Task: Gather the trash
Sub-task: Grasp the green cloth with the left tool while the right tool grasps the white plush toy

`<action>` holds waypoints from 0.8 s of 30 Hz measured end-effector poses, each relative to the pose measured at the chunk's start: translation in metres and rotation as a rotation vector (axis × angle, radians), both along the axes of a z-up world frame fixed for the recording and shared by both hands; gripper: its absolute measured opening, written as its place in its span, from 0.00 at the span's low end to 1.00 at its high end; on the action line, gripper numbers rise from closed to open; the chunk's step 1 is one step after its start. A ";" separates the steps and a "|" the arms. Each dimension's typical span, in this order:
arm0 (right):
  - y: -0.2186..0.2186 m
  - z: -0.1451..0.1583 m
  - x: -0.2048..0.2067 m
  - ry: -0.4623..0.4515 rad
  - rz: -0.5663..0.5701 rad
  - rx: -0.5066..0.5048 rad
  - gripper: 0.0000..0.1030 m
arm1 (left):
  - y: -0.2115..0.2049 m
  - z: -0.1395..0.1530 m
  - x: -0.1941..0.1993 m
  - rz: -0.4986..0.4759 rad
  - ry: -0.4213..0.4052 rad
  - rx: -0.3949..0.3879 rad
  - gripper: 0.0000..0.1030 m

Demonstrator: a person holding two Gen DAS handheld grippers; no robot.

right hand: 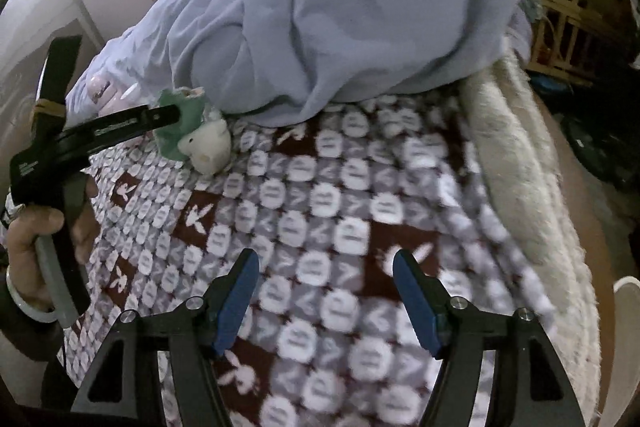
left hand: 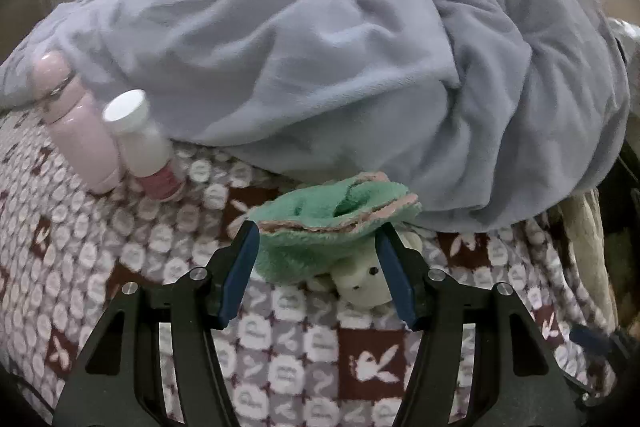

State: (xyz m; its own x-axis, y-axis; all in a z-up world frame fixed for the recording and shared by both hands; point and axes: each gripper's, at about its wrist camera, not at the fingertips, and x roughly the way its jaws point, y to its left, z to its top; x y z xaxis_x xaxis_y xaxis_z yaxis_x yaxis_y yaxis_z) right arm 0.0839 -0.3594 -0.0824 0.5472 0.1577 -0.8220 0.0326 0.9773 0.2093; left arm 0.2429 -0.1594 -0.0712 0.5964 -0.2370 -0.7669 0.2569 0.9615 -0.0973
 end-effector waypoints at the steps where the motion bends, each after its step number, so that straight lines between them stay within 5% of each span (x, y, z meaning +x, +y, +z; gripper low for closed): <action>1: 0.003 -0.001 0.003 0.002 0.005 0.001 0.65 | 0.001 -0.002 0.000 -0.027 -0.003 -0.010 0.37; 3: 0.008 -0.002 0.006 0.003 0.014 0.002 0.65 | 0.004 -0.007 0.001 -0.057 0.028 -0.014 0.10; 17: 0.043 -0.009 0.023 0.014 0.073 0.055 0.65 | 0.097 -0.010 -0.061 -0.170 0.132 -0.025 0.04; 20: 0.058 -0.011 0.040 0.012 0.113 0.078 0.65 | 0.120 -0.015 -0.074 -0.184 0.205 -0.108 0.15; 22: 0.068 -0.012 0.057 0.013 0.132 0.087 0.65 | 0.128 -0.008 -0.083 -0.178 0.188 -0.111 0.52; 24: 0.076 -0.011 0.076 0.018 0.152 0.066 0.65 | 0.135 -0.003 -0.088 -0.179 0.176 -0.155 0.56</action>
